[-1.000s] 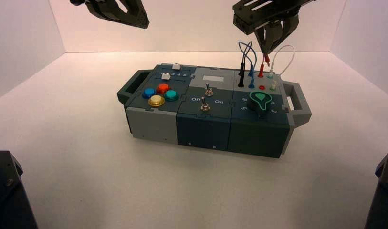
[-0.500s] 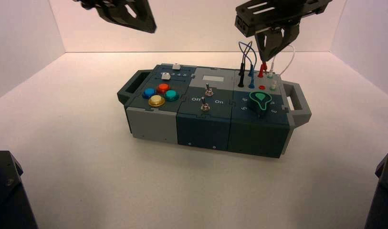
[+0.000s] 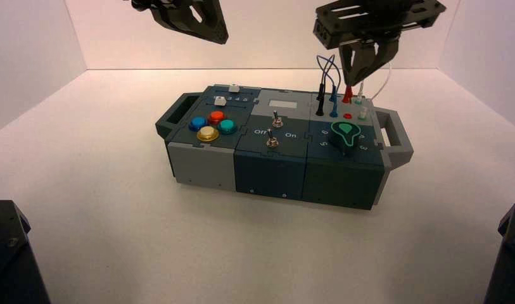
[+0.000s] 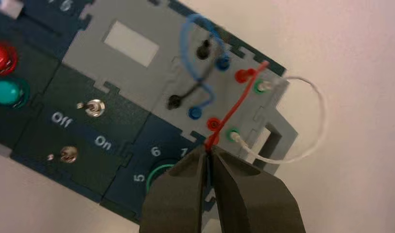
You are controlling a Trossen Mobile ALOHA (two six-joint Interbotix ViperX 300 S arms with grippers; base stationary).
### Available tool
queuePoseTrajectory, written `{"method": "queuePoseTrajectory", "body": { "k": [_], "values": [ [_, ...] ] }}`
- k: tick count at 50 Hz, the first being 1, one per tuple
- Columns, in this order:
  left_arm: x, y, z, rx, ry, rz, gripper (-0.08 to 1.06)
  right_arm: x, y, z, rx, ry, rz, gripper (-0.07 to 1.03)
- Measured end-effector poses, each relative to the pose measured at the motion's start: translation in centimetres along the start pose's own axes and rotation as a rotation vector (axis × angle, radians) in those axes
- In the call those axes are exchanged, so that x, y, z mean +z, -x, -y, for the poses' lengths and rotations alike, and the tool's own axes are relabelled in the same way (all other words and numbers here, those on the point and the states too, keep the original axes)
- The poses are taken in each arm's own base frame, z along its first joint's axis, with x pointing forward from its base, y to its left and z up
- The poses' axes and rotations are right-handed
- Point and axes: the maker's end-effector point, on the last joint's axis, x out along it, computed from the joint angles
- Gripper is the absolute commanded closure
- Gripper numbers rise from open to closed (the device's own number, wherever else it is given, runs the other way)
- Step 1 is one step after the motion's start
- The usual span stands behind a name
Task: Insert the red wire.
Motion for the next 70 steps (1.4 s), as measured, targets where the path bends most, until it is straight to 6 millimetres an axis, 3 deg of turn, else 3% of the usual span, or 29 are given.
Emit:
{"method": "queuePoseTrajectory", "body": {
  "k": [7,23,70],
  "values": [
    [-0.1,-0.1,0.0,0.000,-0.006,-0.006,1.01,-0.3,0.0,0.9,0.006,-0.042,0.013,0.98],
    [-0.1,-0.6,0.1,-0.001,-0.017,-0.014,1.01,0.0,-0.1,0.2,0.056,-0.075,0.050,0.98],
    [-0.1,-1.3,0.1,0.001,-0.042,-0.032,1.01,-0.3,-1.2,1.1,0.106,-0.198,0.091,0.98]
  ]
}}
